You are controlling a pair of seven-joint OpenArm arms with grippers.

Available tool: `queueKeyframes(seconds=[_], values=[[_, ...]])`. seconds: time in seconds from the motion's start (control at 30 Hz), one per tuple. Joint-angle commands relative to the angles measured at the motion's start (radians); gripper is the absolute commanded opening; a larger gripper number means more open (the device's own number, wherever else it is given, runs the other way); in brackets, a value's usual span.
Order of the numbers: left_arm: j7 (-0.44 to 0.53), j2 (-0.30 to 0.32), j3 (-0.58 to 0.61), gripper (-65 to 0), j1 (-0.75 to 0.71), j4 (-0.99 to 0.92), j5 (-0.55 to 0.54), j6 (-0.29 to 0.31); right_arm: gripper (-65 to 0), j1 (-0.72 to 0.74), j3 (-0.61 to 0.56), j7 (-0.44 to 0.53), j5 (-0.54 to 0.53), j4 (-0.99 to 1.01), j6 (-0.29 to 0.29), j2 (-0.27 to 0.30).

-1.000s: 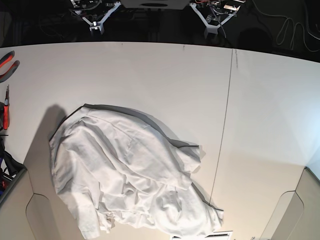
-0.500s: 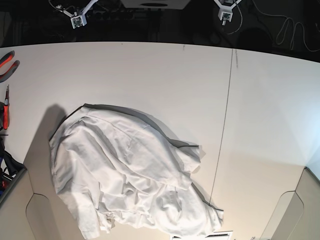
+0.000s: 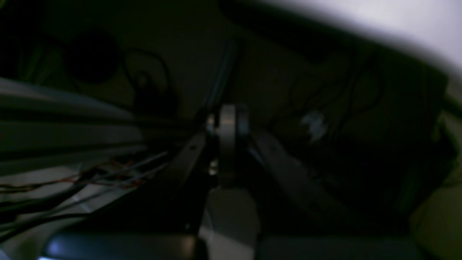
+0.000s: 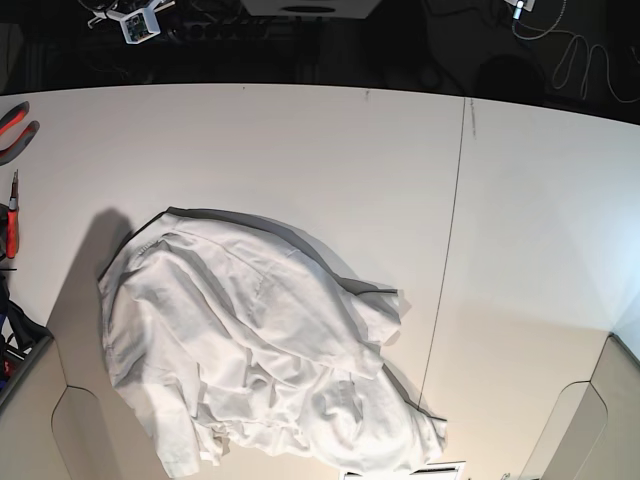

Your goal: Layout the t-shirt on the table in an organized manner, then fold the t-shirt properly

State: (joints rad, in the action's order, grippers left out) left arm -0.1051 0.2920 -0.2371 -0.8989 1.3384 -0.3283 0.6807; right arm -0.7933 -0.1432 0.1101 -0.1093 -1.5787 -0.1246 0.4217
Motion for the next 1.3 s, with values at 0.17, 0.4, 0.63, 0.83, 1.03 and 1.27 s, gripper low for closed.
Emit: queueKeyframes(seconds=[0.17,0.4,0.63,0.83,1.03,1.27], values=[[-0.054,0.043,-0.206,-65.0,-0.161,0.263,-0.129,0.017,-65.0,-0.055,0.048,0.021,-0.003,-0.233,-0.010,0.027],[-0.139,0.078,-0.426,-65.0,-0.156,0.436,-0.328,0.017,-65.0,-0.014,0.091,0.021,-0.003,-0.280,-0.009,0.030],[-0.165,0.084,-0.449,-65.0,-0.005,0.443,-0.362,0.017,-65.0,0.092,0.090,0.021,-0.002,-0.280,-0.002,0.019],[-0.185,0.082,-0.404,-65.0,0.111,0.443,-0.364,0.017,-65.0,0.241,0.088,0.020,0.074,-0.280,-0.003,-0.065],[-0.185,0.077,-0.317,-65.0,0.214,0.443,-0.325,0.017,-65.0,0.429,0.084,-0.095,0.087,-0.266,-0.005,-0.154],[-0.184,0.068,-0.185,-65.0,0.292,0.443,-0.220,0.017,-62.2,0.624,0.052,-0.168,0.134,-0.089,-0.077,-0.175]])
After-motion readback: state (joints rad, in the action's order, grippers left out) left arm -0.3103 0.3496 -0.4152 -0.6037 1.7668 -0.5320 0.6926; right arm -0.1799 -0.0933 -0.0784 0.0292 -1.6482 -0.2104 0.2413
